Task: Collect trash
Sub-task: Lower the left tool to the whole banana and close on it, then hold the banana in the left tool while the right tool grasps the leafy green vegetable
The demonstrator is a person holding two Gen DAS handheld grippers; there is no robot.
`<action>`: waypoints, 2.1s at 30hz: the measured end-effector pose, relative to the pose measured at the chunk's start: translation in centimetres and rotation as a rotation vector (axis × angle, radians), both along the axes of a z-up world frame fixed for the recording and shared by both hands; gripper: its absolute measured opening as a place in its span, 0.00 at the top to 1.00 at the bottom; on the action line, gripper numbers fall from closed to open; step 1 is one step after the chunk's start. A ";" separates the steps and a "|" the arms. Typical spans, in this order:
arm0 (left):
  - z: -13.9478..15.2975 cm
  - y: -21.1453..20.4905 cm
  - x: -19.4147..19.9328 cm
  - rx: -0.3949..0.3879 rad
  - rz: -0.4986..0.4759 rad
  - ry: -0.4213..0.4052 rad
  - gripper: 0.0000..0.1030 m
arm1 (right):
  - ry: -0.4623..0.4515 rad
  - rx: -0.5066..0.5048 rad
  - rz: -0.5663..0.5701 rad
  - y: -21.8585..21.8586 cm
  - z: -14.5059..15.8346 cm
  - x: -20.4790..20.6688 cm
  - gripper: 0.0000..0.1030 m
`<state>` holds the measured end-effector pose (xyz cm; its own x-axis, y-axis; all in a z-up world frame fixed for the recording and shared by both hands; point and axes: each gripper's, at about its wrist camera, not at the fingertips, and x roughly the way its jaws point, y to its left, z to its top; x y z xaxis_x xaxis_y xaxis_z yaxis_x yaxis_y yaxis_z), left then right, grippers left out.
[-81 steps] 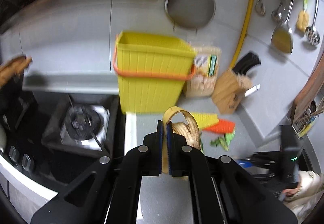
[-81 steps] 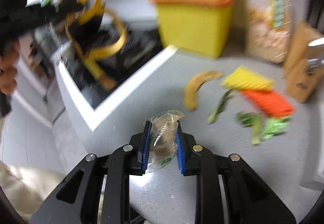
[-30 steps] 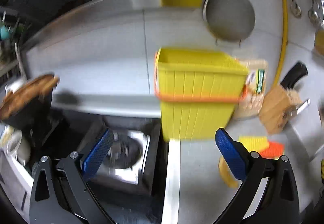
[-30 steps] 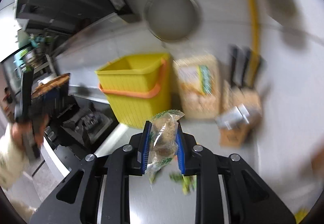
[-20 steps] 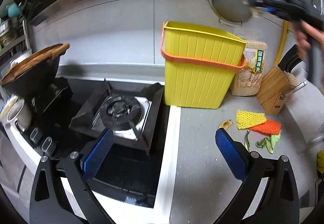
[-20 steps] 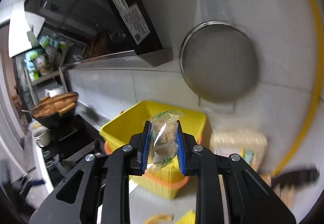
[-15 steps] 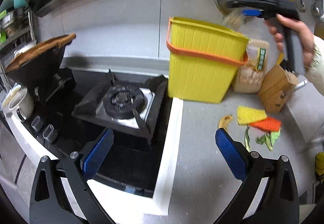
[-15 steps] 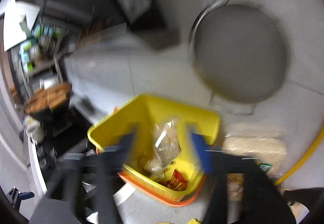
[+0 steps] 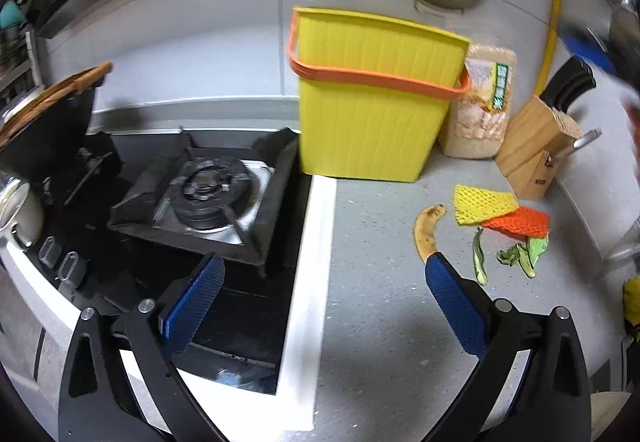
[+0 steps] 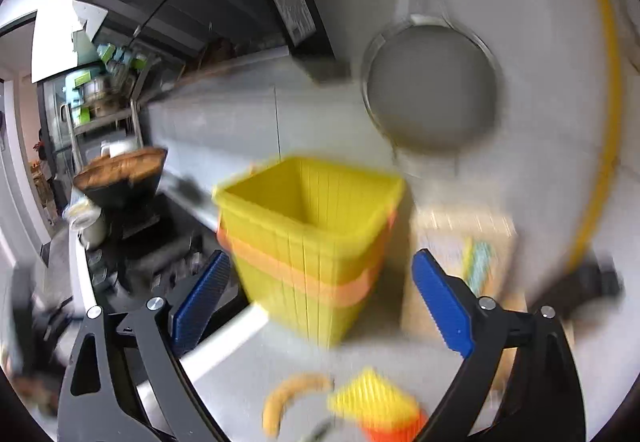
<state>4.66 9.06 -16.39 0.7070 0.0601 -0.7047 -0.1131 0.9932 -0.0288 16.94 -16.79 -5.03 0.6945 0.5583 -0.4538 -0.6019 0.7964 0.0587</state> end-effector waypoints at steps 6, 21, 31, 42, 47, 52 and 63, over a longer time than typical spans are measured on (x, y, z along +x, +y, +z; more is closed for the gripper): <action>-2.6 -2.4 3.4 -0.032 -0.100 0.072 0.04 | 0.227 -0.153 -0.156 -6.0 -9.5 -6.6 0.12; -9.7 -8.2 11.7 -0.049 -0.258 0.248 0.07 | 0.323 -0.138 -0.340 -11.4 -12.5 -11.6 0.12; -13.2 -9.4 16.0 0.029 -0.229 0.333 0.18 | 0.320 -0.121 -0.354 -12.1 -11.9 -12.7 0.12; -12.1 -9.5 15.7 -0.040 -0.300 0.365 0.87 | 0.319 -0.101 -0.349 -12.3 -11.9 -12.9 0.12; -7.4 -8.0 12.1 -0.161 -0.271 0.238 0.88 | 0.311 -0.089 -0.343 -12.2 -11.8 -12.5 0.12; -4.3 -6.2 7.8 -0.200 -0.234 0.168 0.88 | 0.332 -0.077 -0.320 -11.5 -12.8 -11.2 0.12; -3.3 -3.7 3.3 -0.219 -0.154 0.146 0.88 | 0.427 -0.092 -0.222 -8.0 -17.5 -6.2 0.13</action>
